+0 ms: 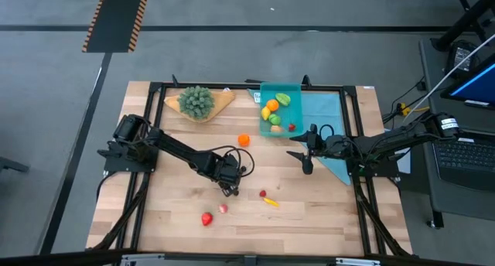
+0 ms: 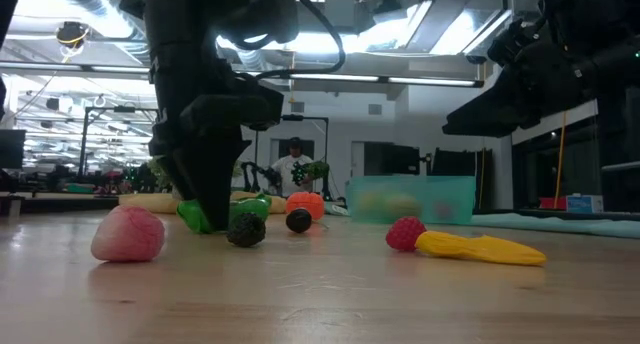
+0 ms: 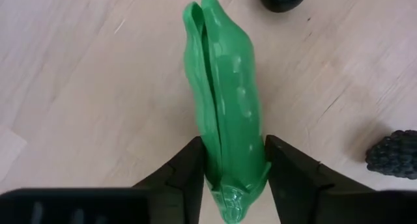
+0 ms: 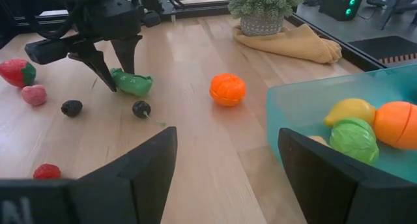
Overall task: Pick and placing Produce into tupperware
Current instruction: Put the green pea into the blue bin
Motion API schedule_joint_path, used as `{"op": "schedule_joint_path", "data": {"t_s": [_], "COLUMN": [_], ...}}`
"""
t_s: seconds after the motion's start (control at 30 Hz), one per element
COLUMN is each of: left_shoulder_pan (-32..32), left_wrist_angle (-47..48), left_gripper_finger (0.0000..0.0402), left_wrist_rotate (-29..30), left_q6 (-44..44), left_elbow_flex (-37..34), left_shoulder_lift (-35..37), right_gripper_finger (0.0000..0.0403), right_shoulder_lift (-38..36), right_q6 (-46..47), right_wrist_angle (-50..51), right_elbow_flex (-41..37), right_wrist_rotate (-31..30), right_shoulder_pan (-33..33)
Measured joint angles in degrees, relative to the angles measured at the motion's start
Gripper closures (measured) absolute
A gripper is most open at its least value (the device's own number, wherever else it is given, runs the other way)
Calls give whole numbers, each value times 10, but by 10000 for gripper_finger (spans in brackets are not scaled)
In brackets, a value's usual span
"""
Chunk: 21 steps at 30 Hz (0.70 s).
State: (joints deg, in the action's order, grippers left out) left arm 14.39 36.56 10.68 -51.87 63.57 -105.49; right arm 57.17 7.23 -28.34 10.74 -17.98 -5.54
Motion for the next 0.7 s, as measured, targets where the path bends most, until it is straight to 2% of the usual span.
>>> {"op": "schedule_joint_path", "data": {"t_s": [0.17,0.37,0.7], "left_shoulder_pan": [0,-15,-56], "left_wrist_angle": [6,31,65], "left_gripper_finger": [251,274,263], "left_wrist_rotate": [-1,-1,13], "left_q6": [26,73,183], "left_elbow_flex": [0,-1,-1], "left_shoulder_lift": [4,25,112], "right_gripper_finger": [134,134,134], "right_shoulder_lift": [0,0,0], "right_q6": [1,1,3], "right_wrist_angle": [0,0,-8], "right_elbow_flex": [0,0,0], "right_wrist_rotate": [0,0,0], "right_shoulder_pan": [0,0,0]}}
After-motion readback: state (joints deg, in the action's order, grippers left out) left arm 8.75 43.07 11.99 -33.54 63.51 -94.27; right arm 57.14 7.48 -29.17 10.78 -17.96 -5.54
